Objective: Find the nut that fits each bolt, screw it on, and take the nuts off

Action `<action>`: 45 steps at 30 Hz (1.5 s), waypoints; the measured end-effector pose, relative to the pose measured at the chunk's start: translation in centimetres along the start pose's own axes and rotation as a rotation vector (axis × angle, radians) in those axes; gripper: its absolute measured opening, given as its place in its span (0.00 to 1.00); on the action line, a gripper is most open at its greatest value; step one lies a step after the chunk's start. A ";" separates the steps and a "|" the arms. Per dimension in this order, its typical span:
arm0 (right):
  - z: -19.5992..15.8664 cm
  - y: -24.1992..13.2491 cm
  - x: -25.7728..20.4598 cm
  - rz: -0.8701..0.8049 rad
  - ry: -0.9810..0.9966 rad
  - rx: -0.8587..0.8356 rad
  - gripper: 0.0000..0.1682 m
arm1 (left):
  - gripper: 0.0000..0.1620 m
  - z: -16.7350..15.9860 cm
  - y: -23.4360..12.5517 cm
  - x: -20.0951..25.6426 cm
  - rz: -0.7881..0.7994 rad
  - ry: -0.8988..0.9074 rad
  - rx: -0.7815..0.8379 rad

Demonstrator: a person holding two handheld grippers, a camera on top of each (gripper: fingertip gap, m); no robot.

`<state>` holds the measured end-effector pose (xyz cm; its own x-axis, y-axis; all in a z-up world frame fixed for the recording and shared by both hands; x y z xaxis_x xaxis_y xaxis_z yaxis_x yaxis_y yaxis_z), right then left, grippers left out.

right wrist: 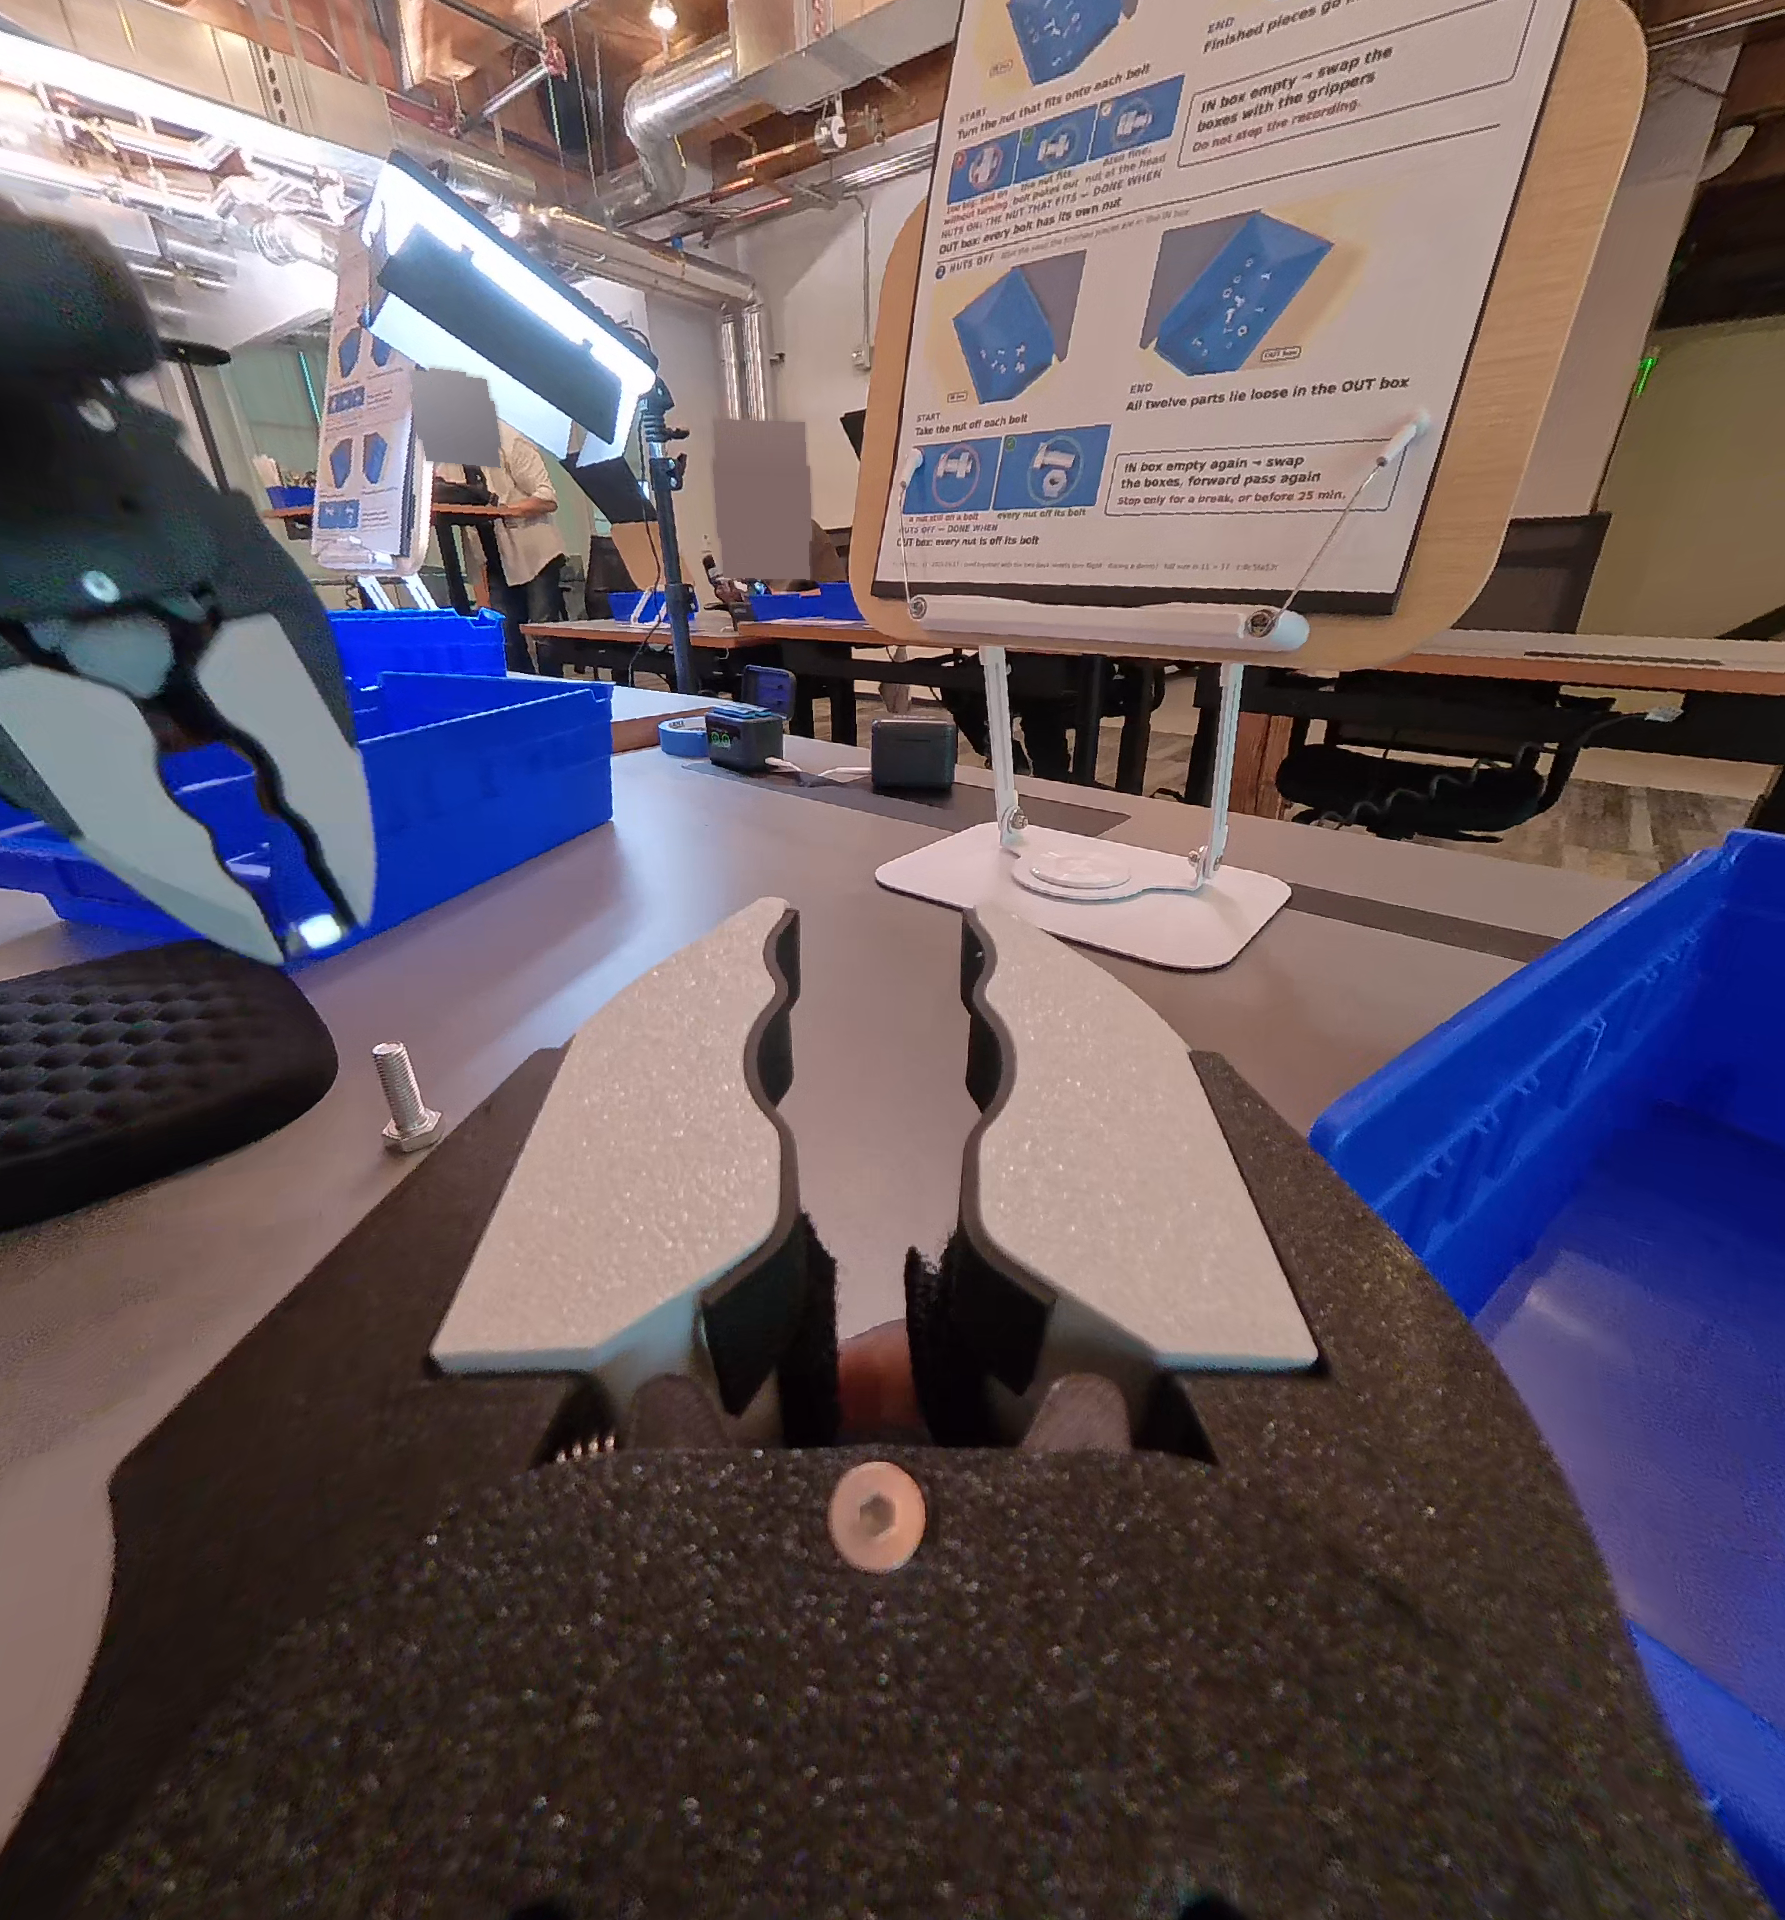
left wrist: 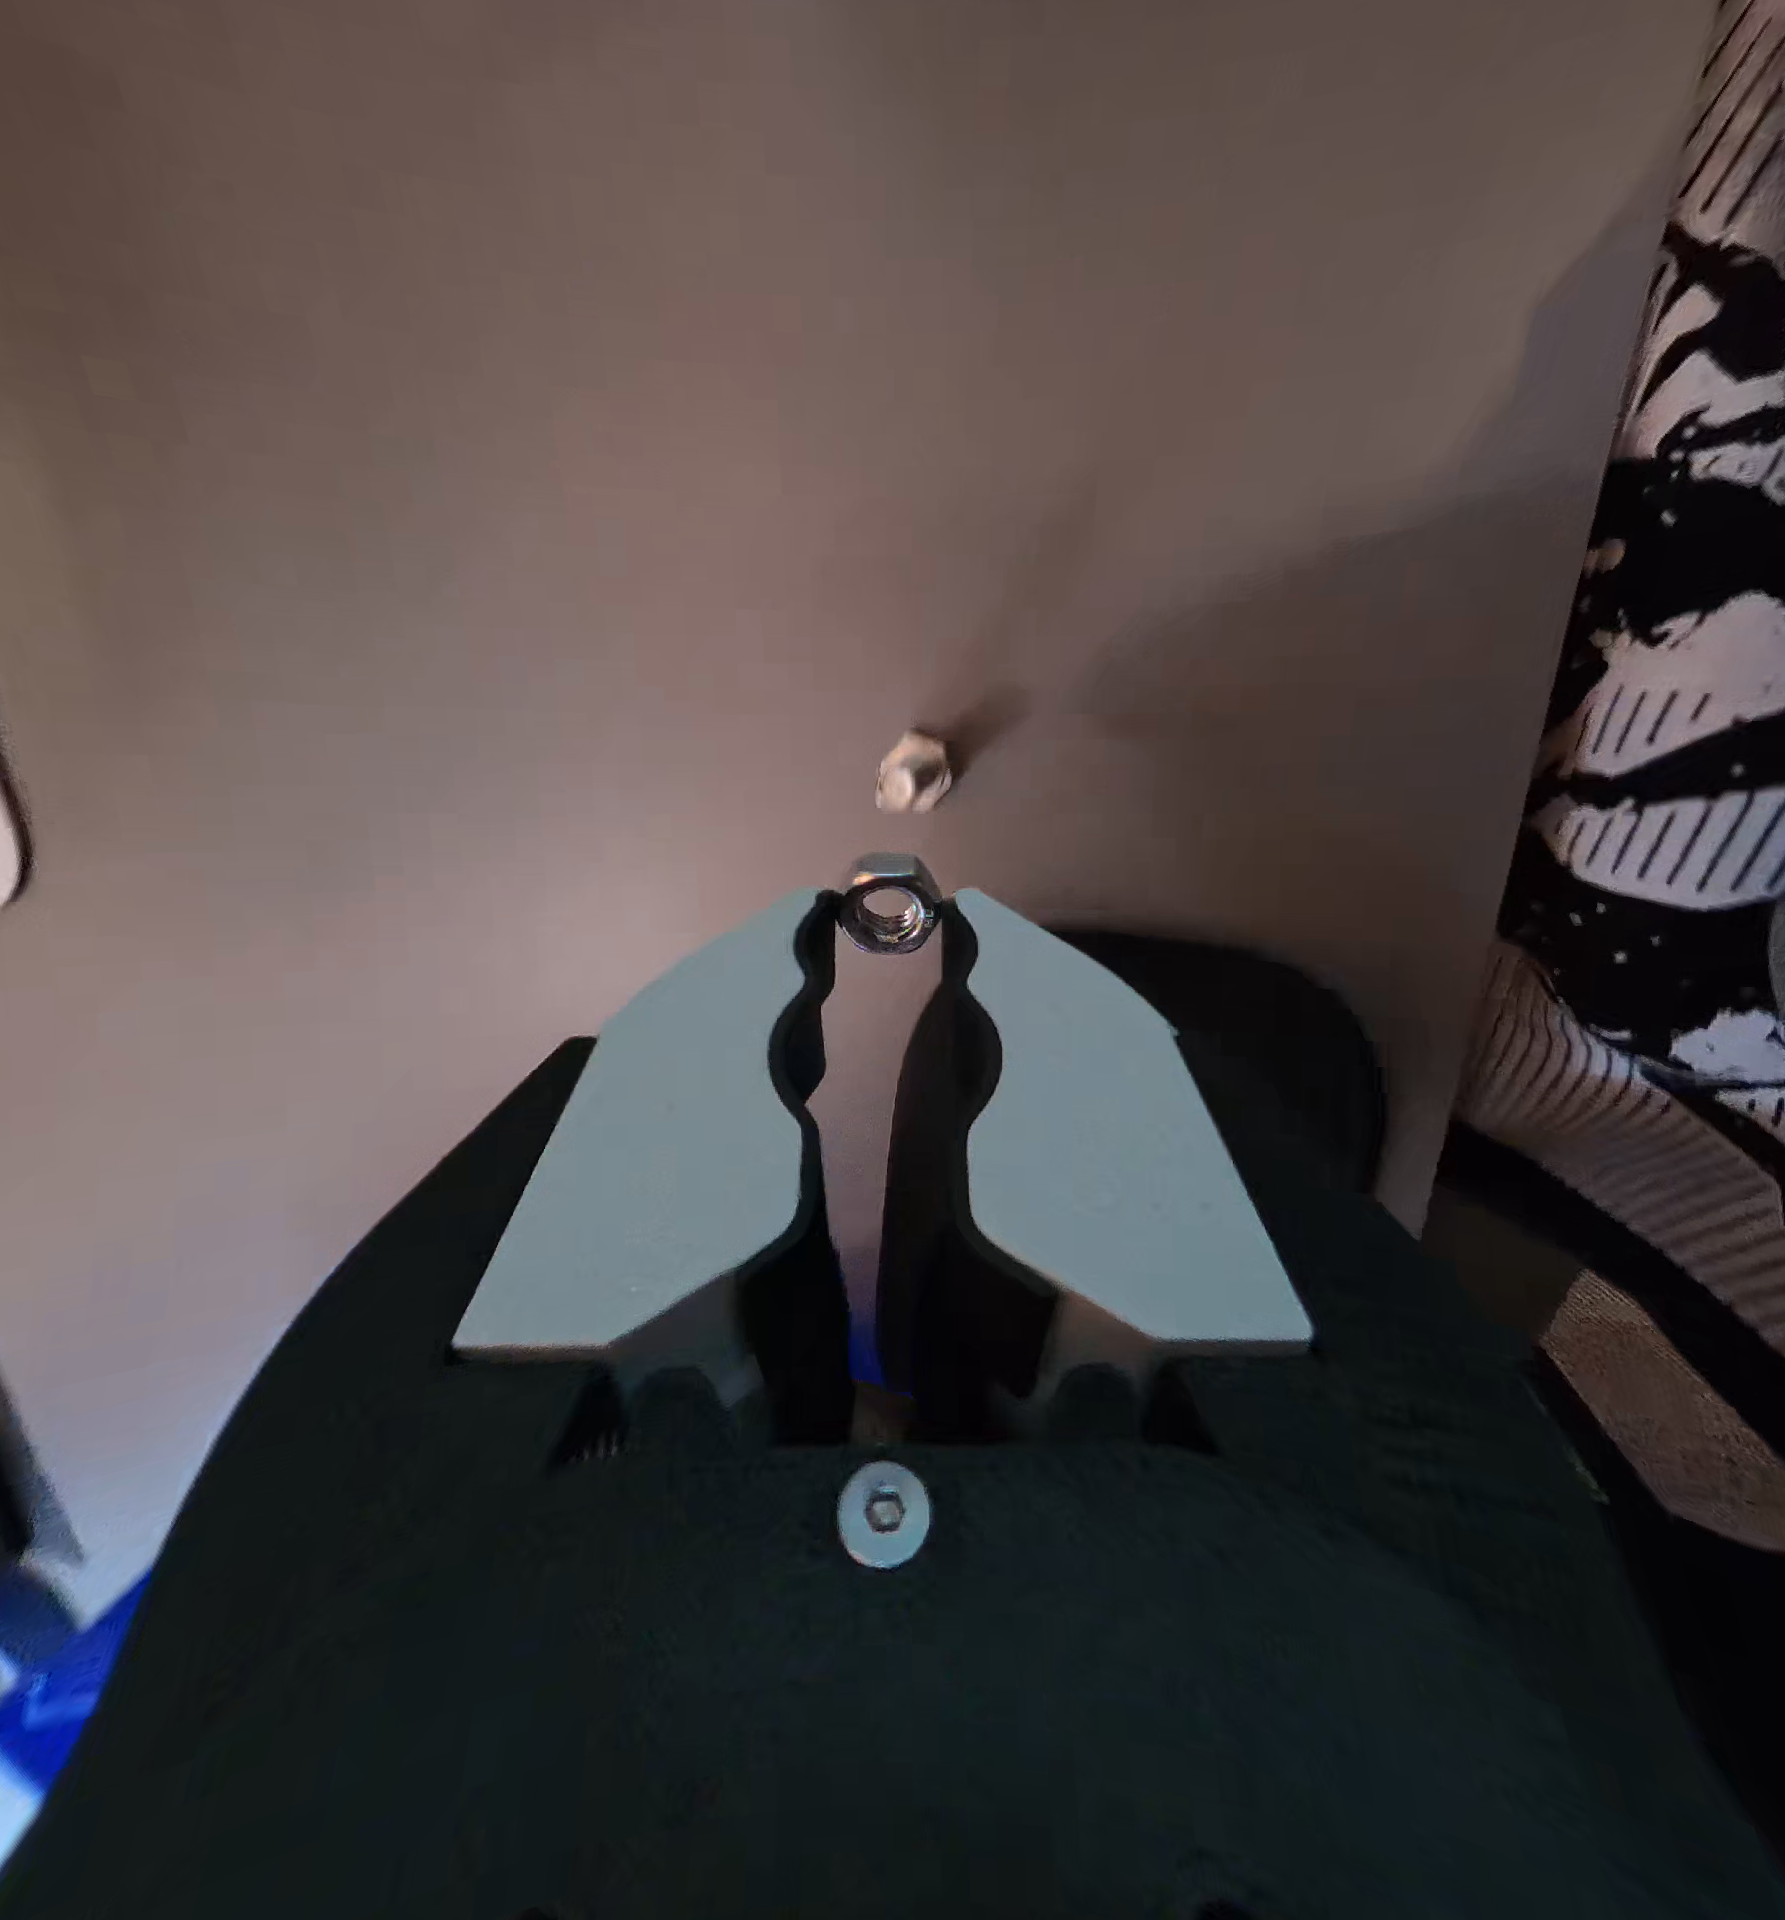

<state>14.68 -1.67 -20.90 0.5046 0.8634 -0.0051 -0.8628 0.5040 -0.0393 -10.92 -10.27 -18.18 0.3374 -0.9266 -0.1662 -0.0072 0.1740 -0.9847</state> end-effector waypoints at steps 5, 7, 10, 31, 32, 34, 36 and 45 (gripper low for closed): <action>0.0 -0.2 0.2 0.006 0.021 0.016 0.18 | 0.12 3.4 2.5 0.1 -0.082 0.047 0.033; 0.0 -0.3 0.3 0.007 0.028 0.024 0.18 | 0.12 4.2 3.3 0.3 -0.106 0.070 0.027; 0.0 -0.4 0.3 0.008 0.032 0.033 0.17 | 0.12 4.9 4.3 0.4 -0.126 0.080 0.011; 0.0 -0.2 0.3 0.009 0.034 0.021 0.17 | 0.19 4.7 4.5 0.6 -0.074 0.033 0.080; 0.0 -0.2 0.3 0.011 0.032 0.017 0.17 | 0.20 4.4 3.8 0.4 -0.059 0.002 0.137; 0.0 0.0 0.2 0.024 0.024 -0.002 0.17 | 0.23 3.6 2.2 -0.2 -0.027 -0.085 0.307; 0.0 0.5 -0.2 0.054 0.003 -0.044 0.18 | 0.26 2.4 0.9 -0.8 0.014 -0.193 0.509; 0.3 5.3 -5.8 0.367 -0.138 -0.341 0.22 | 0.35 -4.2 -0.9 -0.1 0.082 -0.493 1.417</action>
Point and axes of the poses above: each gripper's, where its closed fingertips meet, y out along the fingers, z out of its top, x = y × z across the jaws, the point moved 8 cm from there along -y, back along the fingers, and after that the axes turned 10 degrees about -x, right-handed, at the moved point
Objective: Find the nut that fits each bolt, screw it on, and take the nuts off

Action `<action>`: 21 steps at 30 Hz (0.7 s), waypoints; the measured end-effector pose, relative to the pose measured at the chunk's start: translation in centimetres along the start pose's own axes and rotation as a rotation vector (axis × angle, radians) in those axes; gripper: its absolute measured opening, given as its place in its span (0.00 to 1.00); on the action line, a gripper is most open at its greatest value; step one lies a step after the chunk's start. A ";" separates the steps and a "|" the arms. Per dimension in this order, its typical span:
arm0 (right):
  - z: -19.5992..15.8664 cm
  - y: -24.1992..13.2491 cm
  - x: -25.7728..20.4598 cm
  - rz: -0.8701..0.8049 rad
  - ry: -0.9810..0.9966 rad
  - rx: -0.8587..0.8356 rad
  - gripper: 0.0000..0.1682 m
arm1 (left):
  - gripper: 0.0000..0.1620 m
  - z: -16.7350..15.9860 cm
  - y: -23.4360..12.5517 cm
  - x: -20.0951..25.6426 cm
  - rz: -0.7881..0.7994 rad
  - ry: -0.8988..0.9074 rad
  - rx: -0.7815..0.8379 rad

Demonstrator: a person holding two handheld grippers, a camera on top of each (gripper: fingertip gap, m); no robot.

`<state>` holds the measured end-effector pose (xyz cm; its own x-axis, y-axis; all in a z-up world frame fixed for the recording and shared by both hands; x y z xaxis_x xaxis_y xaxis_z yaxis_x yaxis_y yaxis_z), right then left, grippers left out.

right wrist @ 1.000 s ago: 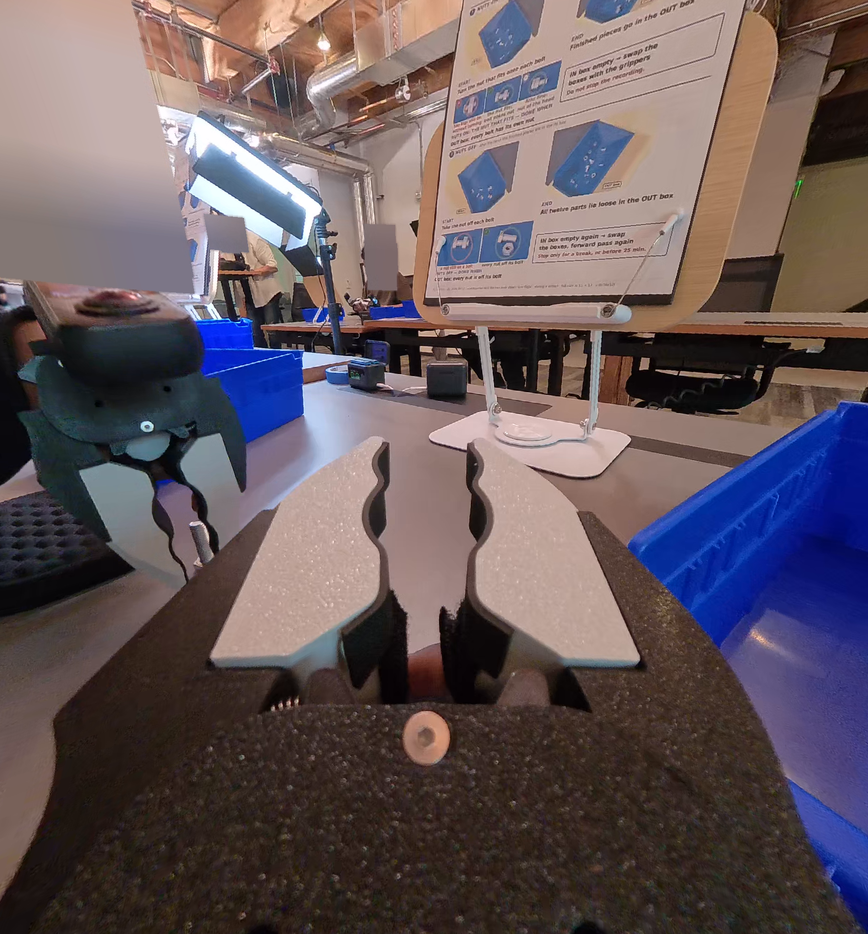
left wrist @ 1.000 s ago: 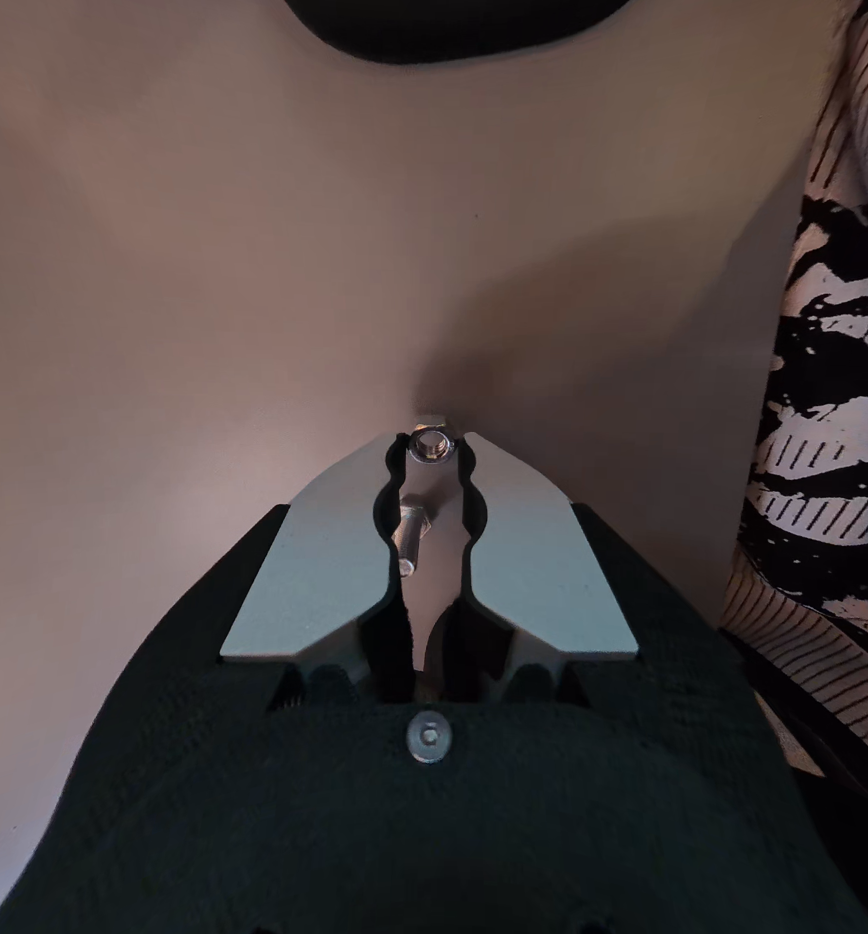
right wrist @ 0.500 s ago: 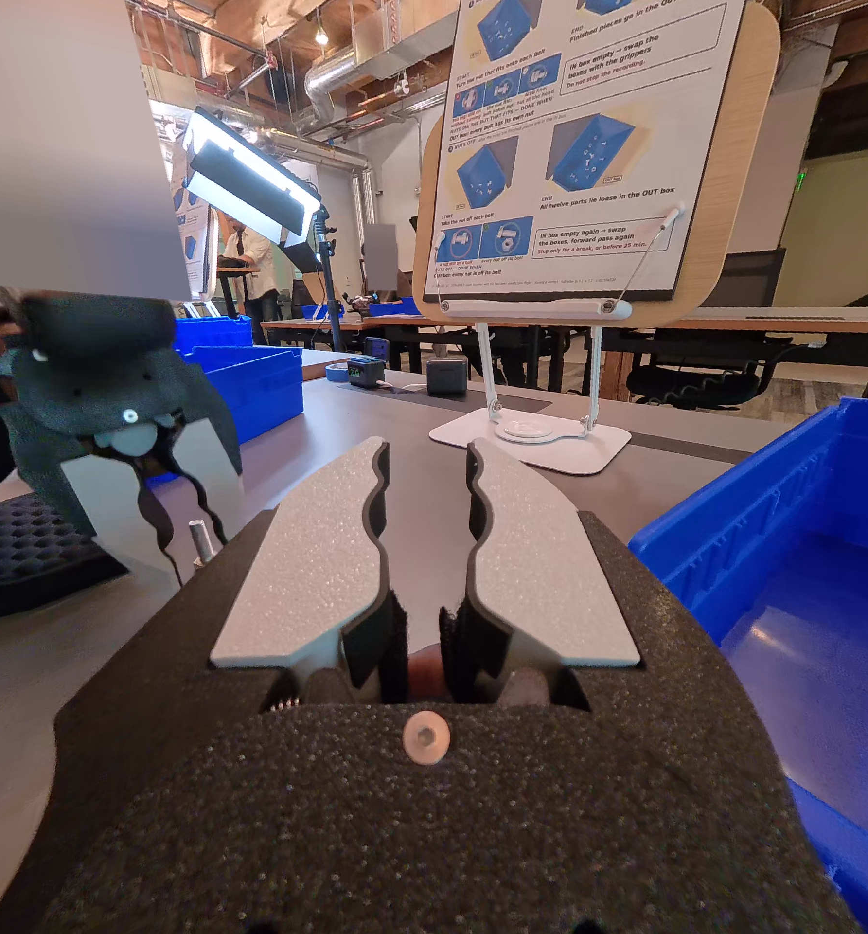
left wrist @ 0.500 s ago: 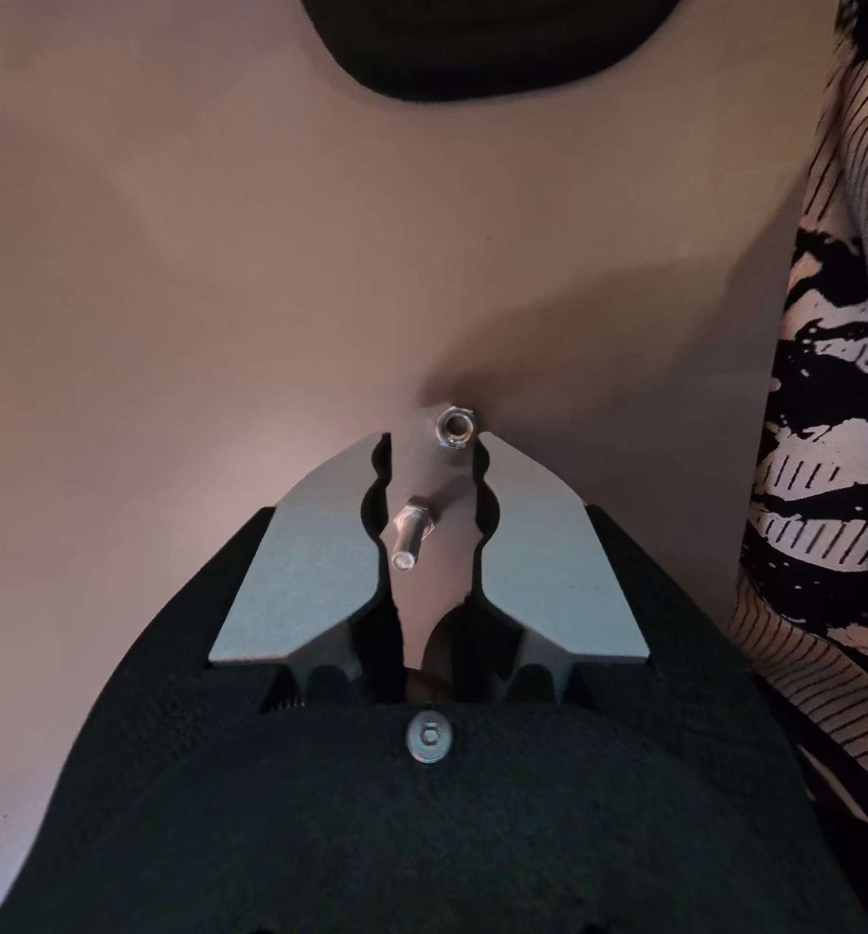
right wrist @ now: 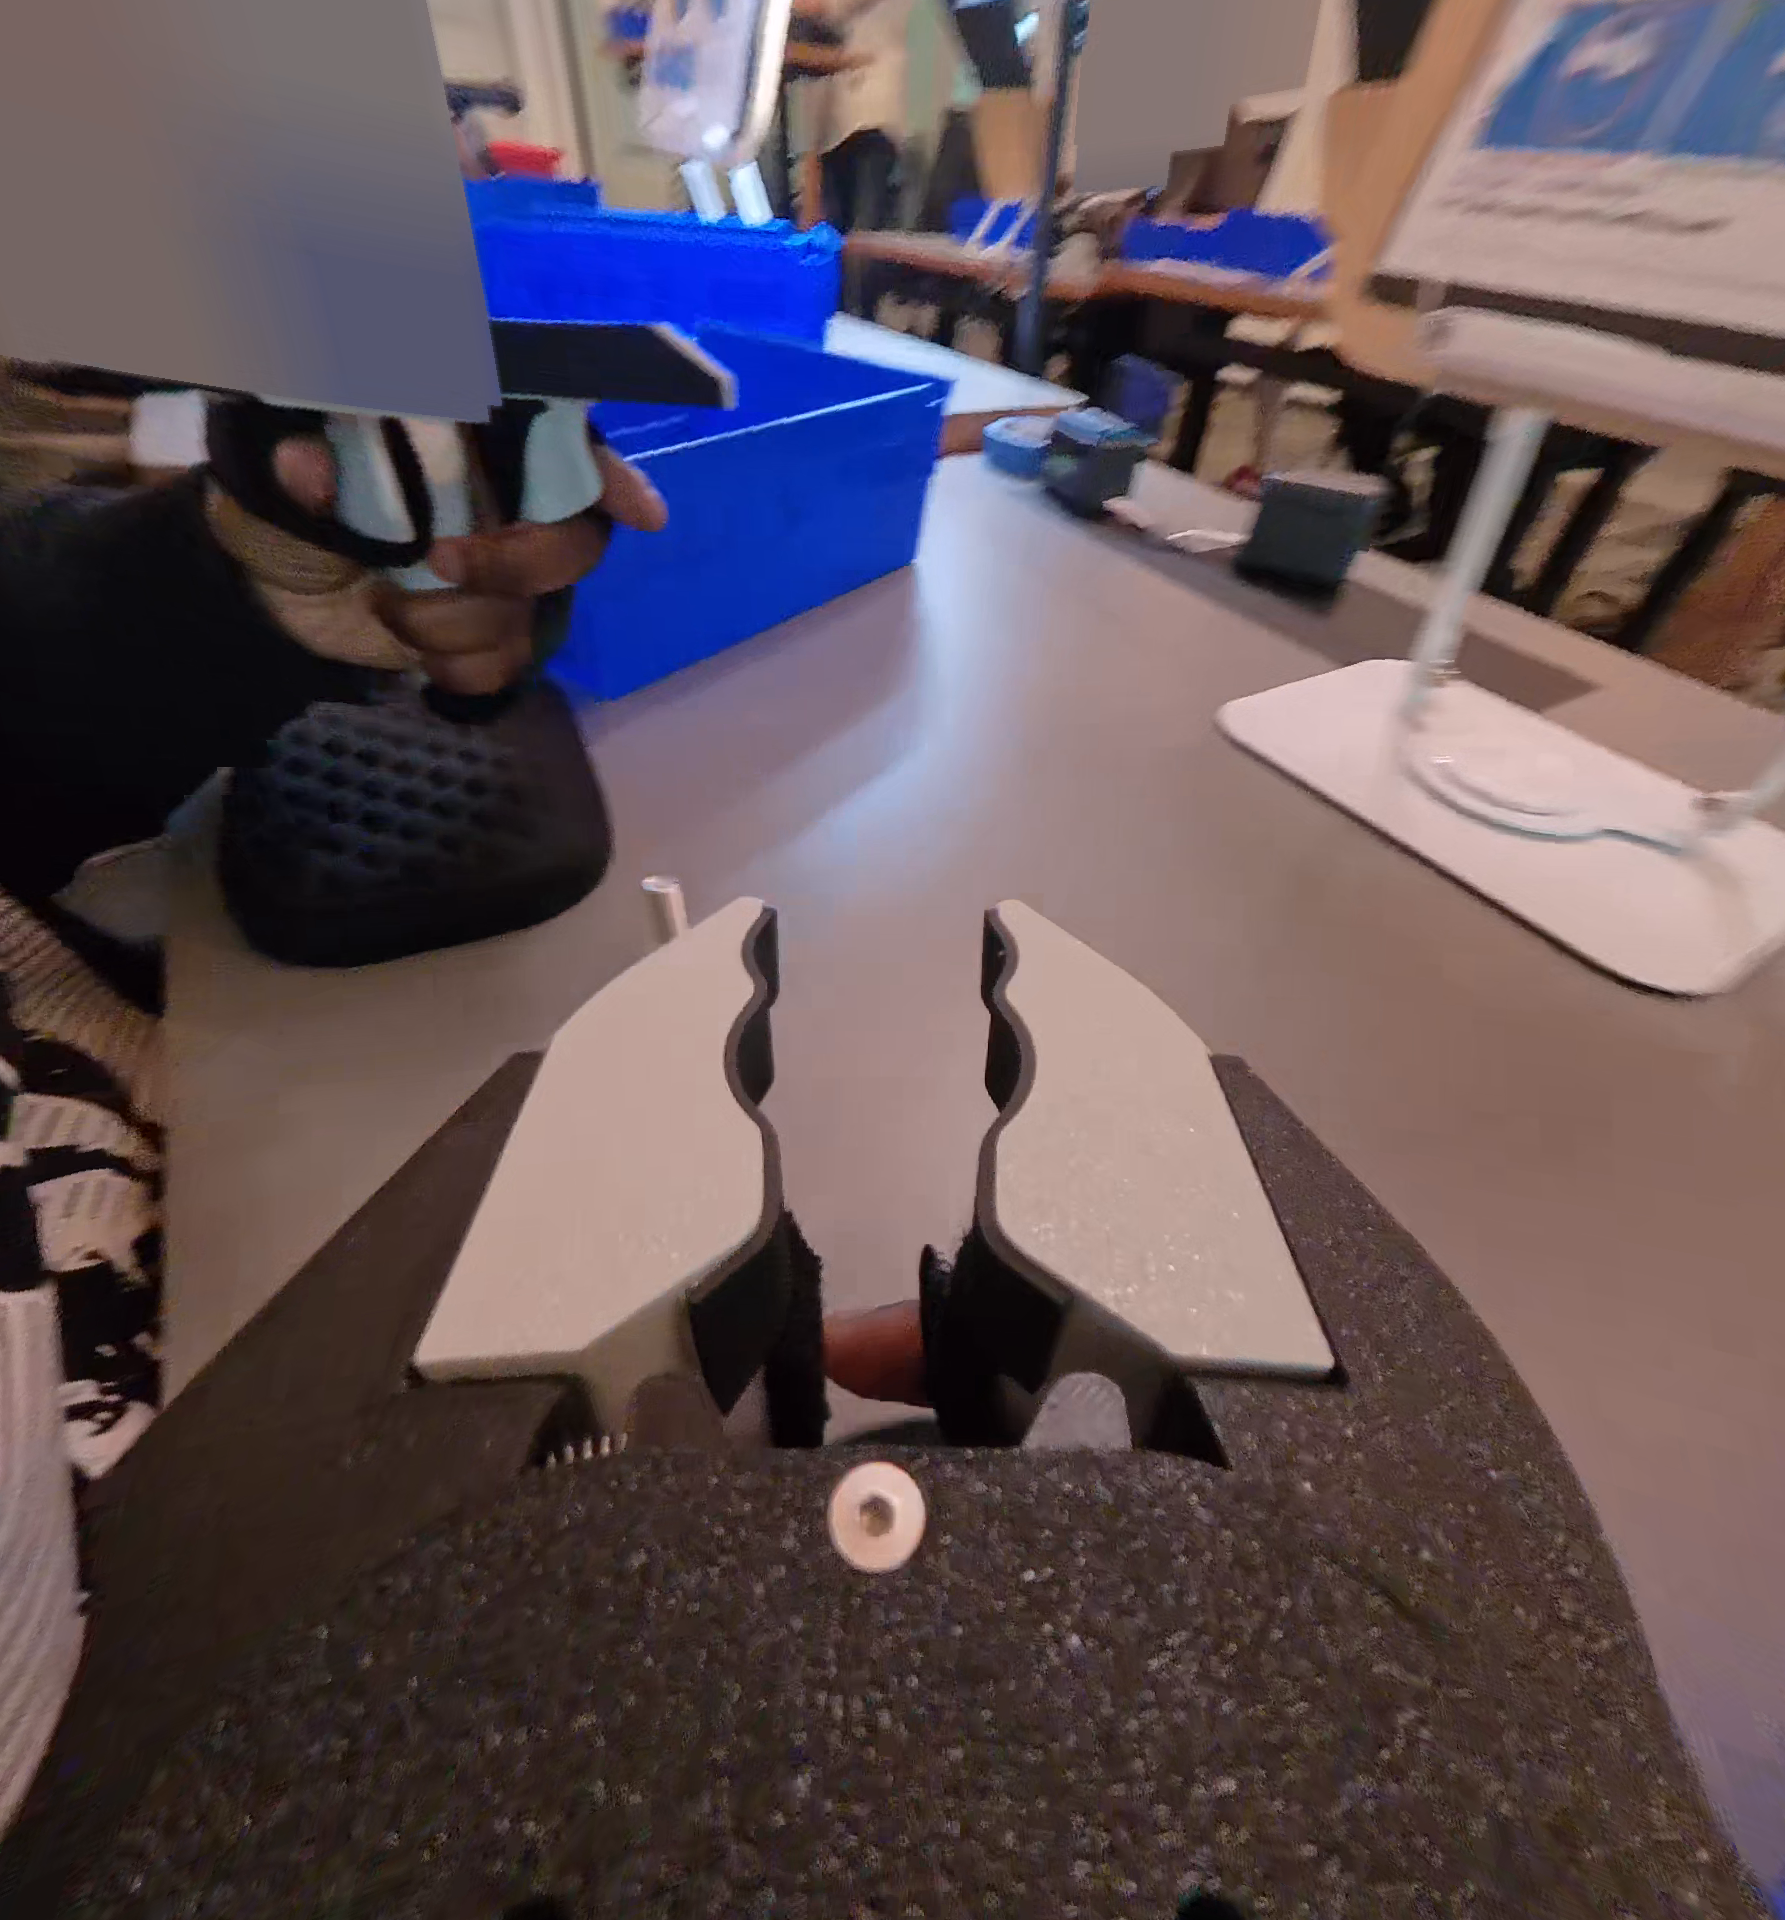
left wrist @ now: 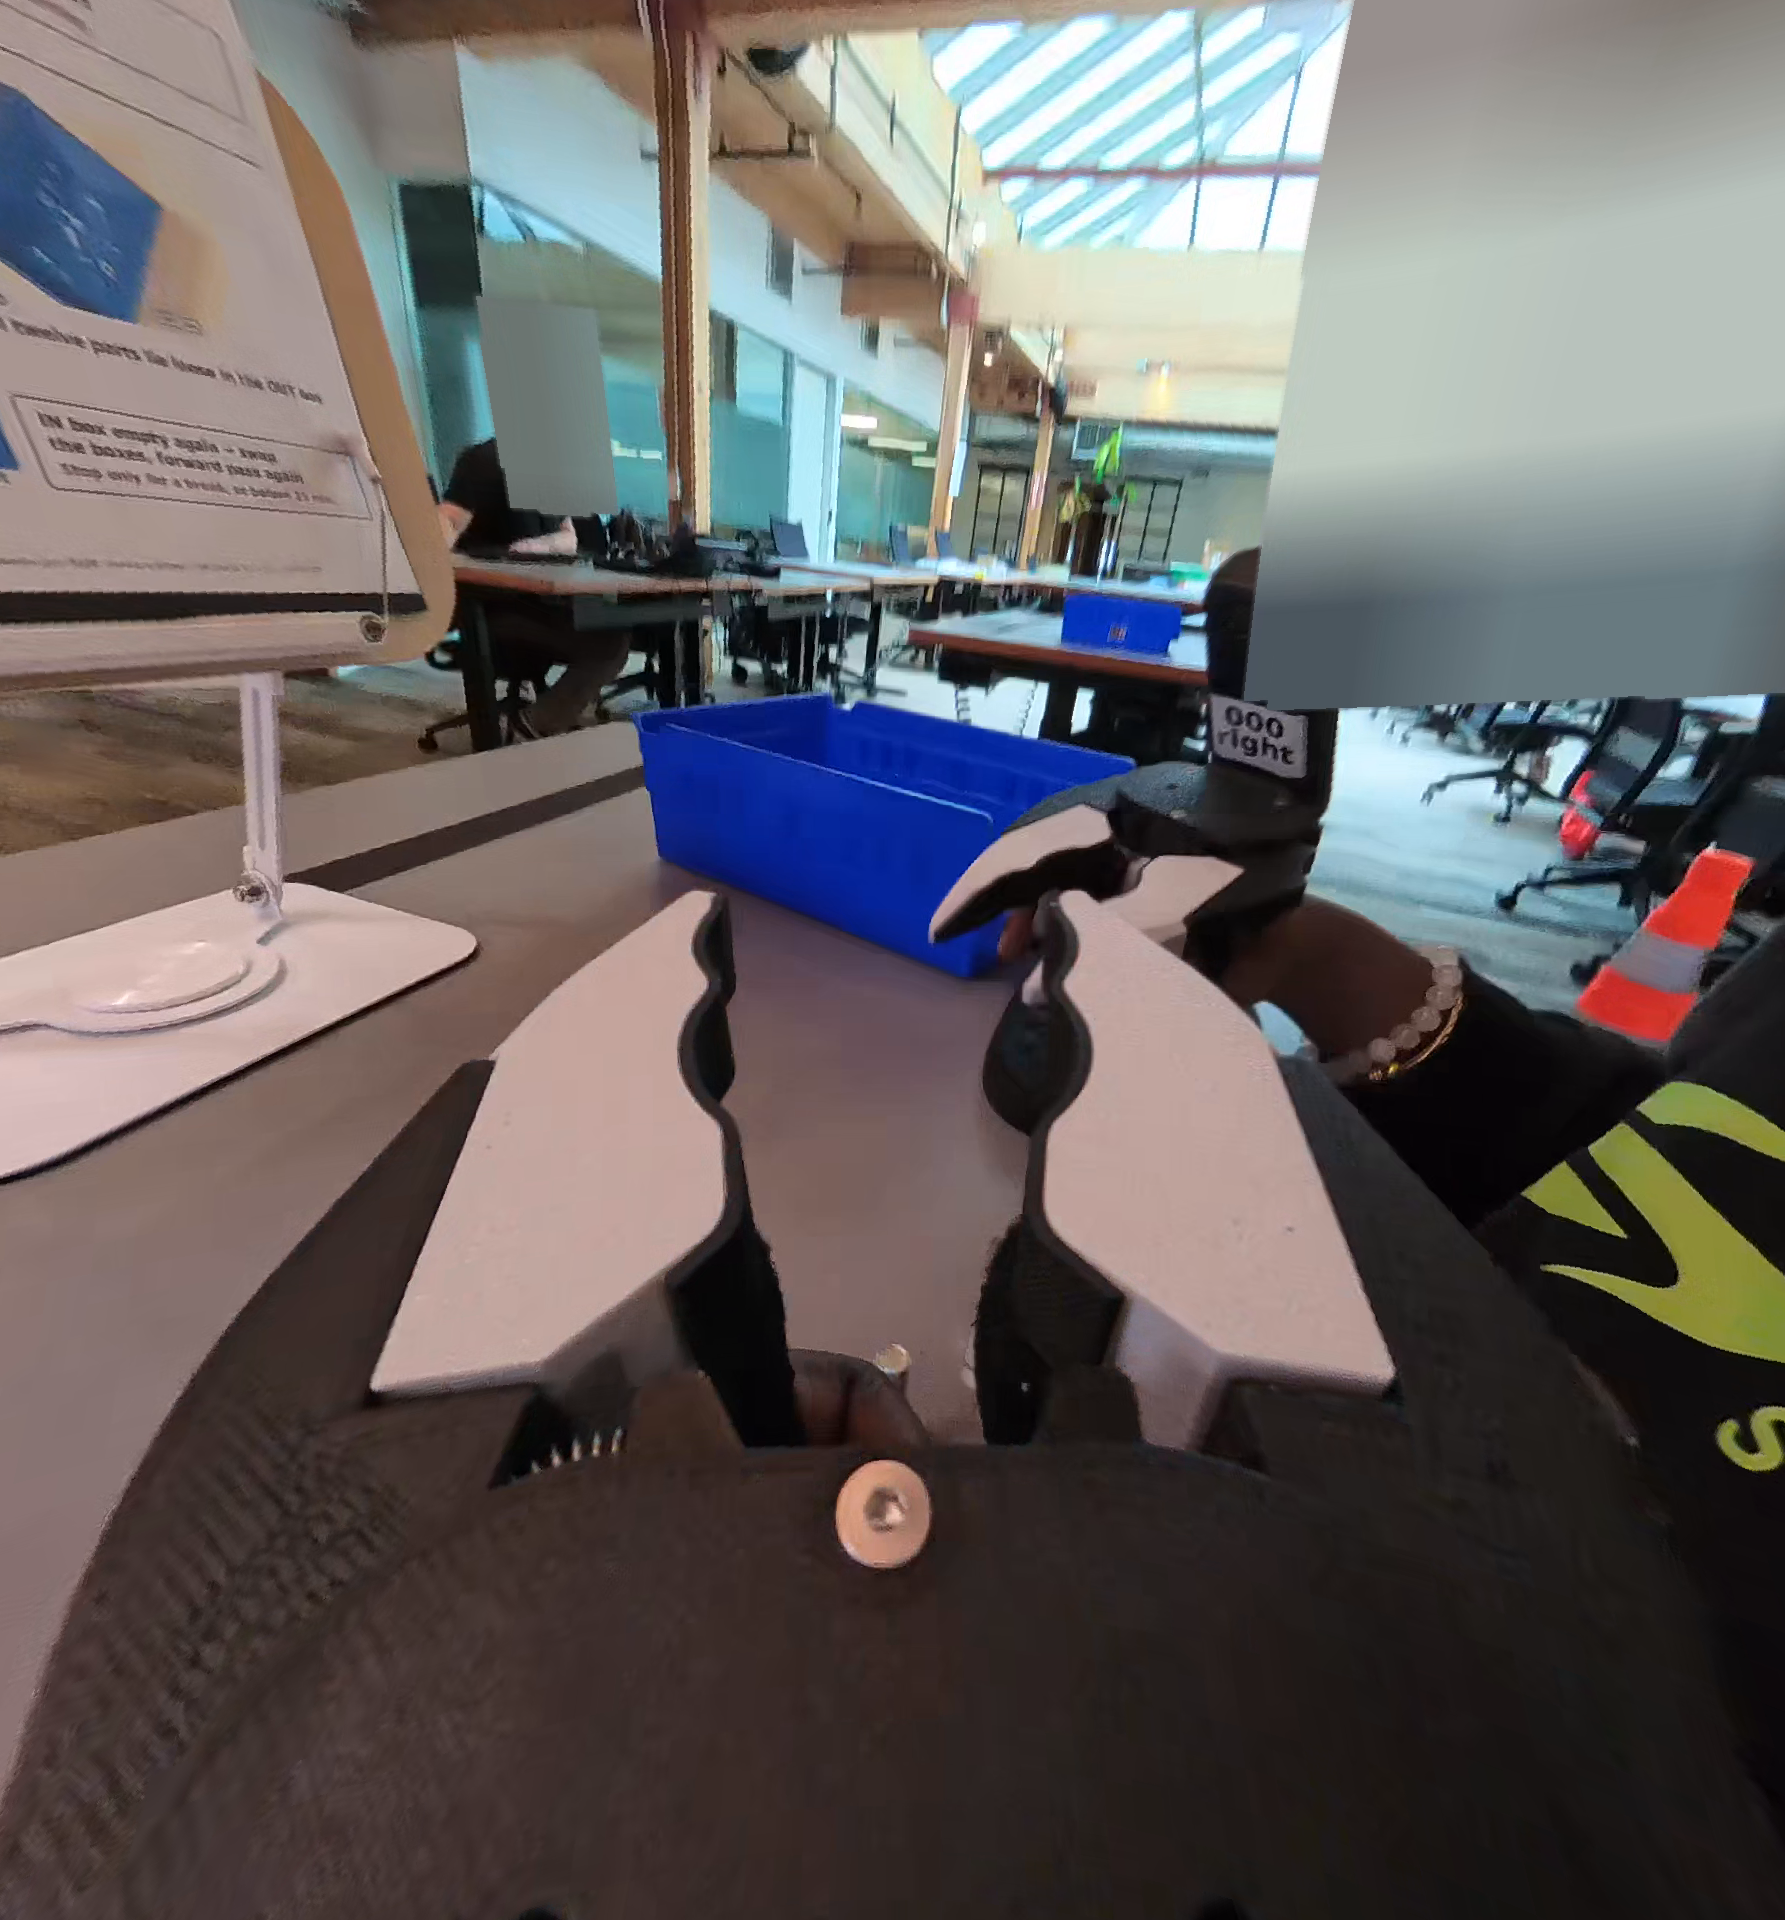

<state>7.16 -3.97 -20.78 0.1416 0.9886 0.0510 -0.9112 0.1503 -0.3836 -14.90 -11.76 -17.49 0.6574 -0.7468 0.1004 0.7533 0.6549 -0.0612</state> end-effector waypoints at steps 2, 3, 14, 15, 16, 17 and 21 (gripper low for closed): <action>0.7 2.0 -1.3 0.089 -0.022 -0.068 0.22 | 0.37 -0.7 -0.5 0.0 -0.013 -0.006 0.034; 0.9 2.9 -1.9 0.124 -0.032 -0.102 0.21 | 0.37 -1.0 -0.6 0.1 -0.025 -0.004 0.047; -0.1 9.7 -4.2 0.232 -0.062 -0.345 0.15 | 0.37 -2.0 -1.2 -0.1 -0.017 0.040 0.008; -0.2 10.0 -4.3 0.237 -0.063 -0.351 0.14 | 0.37 -2.0 -1.2 -0.1 -0.021 0.040 0.005; -0.3 10.2 -4.3 0.242 -0.065 -0.352 0.11 | 0.37 -2.1 -1.2 -0.1 -0.022 0.042 0.003; -0.4 10.2 -4.2 0.242 -0.066 -0.348 0.07 | 0.37 -2.2 -1.2 -0.1 -0.021 0.043 -0.002; 0.6 8.7 -3.0 0.205 -0.034 -0.273 0.06 | 0.38 -2.8 -0.7 0.1 0.016 0.058 -0.090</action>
Point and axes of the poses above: each gripper's, where its closed fingertips meet, y out along the fingers, z out of its top, x = y × z across the jaws, the point moved 8 cm from there along -y, back along the fingers, and after that the axes turned 10 degrees about -x, right-handed, at the moved point
